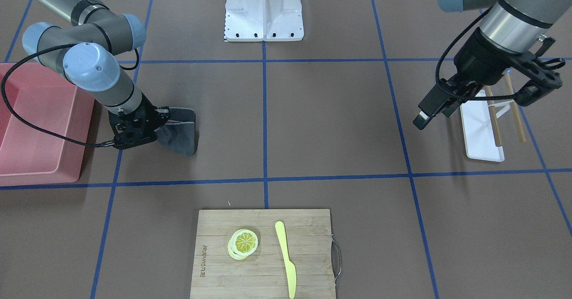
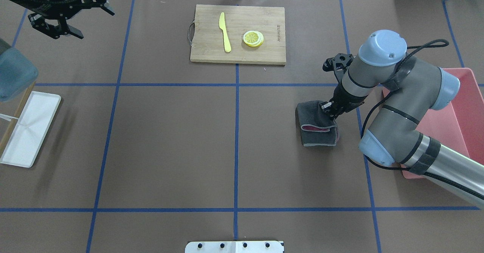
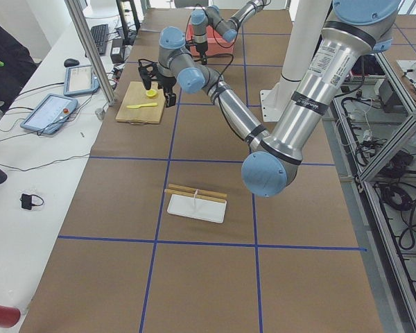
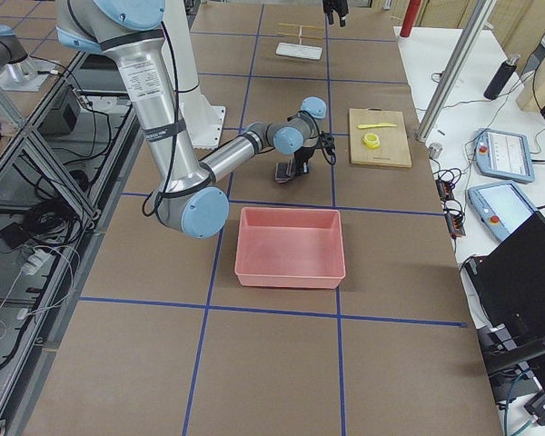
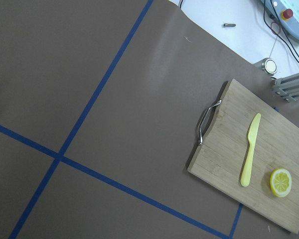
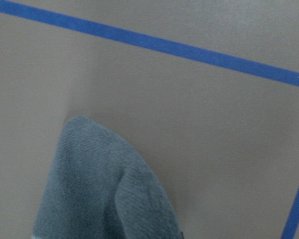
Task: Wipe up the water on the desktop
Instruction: 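Drag the towel across the table surface with the right gripper toward the pink bin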
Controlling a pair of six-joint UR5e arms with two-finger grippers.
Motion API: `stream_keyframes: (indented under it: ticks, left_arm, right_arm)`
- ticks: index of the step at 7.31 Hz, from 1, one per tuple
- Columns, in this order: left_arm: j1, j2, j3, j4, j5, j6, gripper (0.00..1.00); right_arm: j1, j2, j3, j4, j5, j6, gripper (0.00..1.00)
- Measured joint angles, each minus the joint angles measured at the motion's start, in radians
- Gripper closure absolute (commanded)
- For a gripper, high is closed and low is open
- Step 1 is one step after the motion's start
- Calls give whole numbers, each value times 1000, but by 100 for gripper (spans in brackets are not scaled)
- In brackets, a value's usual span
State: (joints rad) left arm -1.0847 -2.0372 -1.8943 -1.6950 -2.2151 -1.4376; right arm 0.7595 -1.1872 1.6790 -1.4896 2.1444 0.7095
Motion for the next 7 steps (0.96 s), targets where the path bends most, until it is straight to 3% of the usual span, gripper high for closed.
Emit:
stream_keyframes:
  ticks: [7]
  left_arm:
    - [0, 8, 6, 0, 0, 1, 2]
  right_arm:
    - [138, -2, -39, -115, -42, -171, 100]
